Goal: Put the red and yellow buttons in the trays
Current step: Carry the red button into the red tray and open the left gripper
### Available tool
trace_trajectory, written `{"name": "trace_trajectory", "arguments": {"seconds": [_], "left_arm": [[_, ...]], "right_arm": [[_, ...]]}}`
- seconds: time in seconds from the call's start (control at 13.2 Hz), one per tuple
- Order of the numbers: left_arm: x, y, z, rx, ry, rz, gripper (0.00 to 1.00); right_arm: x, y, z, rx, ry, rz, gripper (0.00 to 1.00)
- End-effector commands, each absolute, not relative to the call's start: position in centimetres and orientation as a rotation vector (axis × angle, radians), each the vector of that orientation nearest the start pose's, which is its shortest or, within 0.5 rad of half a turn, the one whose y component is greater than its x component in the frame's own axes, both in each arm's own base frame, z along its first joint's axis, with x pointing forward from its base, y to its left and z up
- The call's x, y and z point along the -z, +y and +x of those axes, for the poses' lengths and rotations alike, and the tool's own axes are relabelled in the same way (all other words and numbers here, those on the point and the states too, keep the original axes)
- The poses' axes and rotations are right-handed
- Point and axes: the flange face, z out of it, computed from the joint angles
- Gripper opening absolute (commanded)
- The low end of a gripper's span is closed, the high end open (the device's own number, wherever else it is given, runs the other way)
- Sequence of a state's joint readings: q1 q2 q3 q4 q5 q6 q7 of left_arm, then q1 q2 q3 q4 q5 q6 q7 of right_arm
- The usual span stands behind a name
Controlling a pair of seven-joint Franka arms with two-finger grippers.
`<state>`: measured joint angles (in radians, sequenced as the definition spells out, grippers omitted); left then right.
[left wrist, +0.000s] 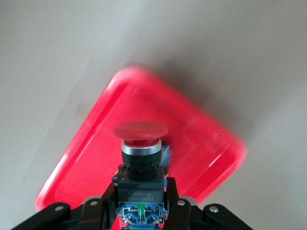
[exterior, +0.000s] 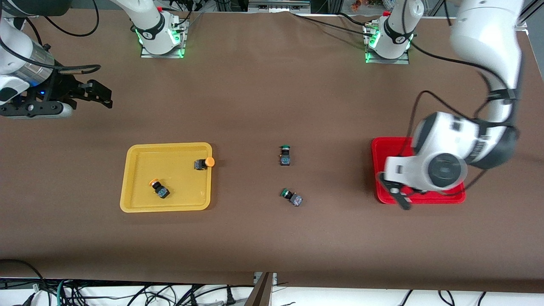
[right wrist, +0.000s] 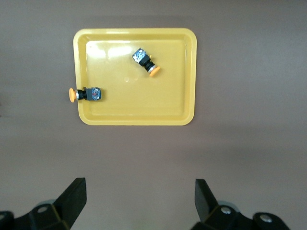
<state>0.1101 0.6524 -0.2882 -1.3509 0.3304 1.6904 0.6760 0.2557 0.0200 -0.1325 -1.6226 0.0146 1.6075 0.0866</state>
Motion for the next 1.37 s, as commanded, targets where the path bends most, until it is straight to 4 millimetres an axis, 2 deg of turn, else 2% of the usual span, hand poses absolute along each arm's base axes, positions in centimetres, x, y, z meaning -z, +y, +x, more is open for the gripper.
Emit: {"name": "trace_trajectory", "arguments": {"seconds": [0.0,0.08,0.15,0.23,0.3,0.38,0.46,0.53,0.61,0.68,0.84,0.91,0.99,1.06,1.14,1.29], "left_arm": [[-30.0,2.4,68.3,-0.509,1.412,-2.782,0.1],[-28.4,3.7,68.0,-0.489,1.467,-2.764,0.11],[-26.0,4.2,67.4,-0.47,1.531,-2.737,0.11],[-24.1,5.3,66.8,-0.441,1.541,-2.739,0.12],[-22.2,6.6,66.0,-0.409,1.529,-2.757,0.17],[-20.7,7.2,65.6,-0.354,1.526,-2.765,0.2],[-19.6,7.0,65.1,-0.322,1.553,-2.754,0.22],[-19.5,7.4,65.0,-0.309,1.563,-2.75,0.44],[-19.6,7.7,65.0,-0.303,1.583,-2.739,0.99],[-20.1,7.3,65.3,-0.292,1.632,-2.705,1.0],[-22.0,6.7,65.6,-0.276,1.64,-2.686,1.0],[-24.2,6.7,65.6,-0.283,1.619,-2.685,1.0],[-27.3,7.2,65.1,-0.331,1.568,-2.709,1.0],[-31.8,7.2,64.4,-0.38,1.485,-2.734,1.0],[-35.9,6.0,63.6,-0.426,1.387,-2.793,1.0],[-41.6,3.4,62.0,-0.541,1.143,-2.917,1.0]], "right_arm": [[-60.2,6.9,56.4,-0.018,-0.034,-3.15,1.0],[-59.9,6.9,56.3,-0.037,-0.029,-3.15,1.0],[-59.8,7.0,56.4,-0.034,-0.029,-3.151,1.0],[-59.9,7.2,56.4,-0.029,-0.037,-3.153,1.0],[-59.7,7.1,56.5,-0.034,-0.034,-3.153,1.0],[-59.7,7.0,56.4,-0.041,-0.029,-3.154,1.0],[-59.6,6.9,56.4,-0.046,-0.027,-3.154,1.0],[-59.3,6.9,56.5,-0.053,-0.027,-3.155,1.0],[-59.3,6.9,56.5,-0.053,-0.029,-3.155,1.0],[-59.3,6.8,56.5,-0.053,-0.027,-3.156,1.0],[-59.3,6.8,56.6,-0.051,-0.027,-3.155,1.0],[-59.4,6.9,56.6,-0.048,-0.03,-3.156,1.0],[-59.4,6.9,56.6,-0.043,-0.03,-3.156,1.0],[-59.4,6.9,56.6,-0.043,-0.032,-3.156,1.0],[-59.4,7.0,56.6,-0.046,-0.034,-3.156,1.0],[-59.4,7.0,56.5,-0.047,-0.037,-3.16,1.0]]}}
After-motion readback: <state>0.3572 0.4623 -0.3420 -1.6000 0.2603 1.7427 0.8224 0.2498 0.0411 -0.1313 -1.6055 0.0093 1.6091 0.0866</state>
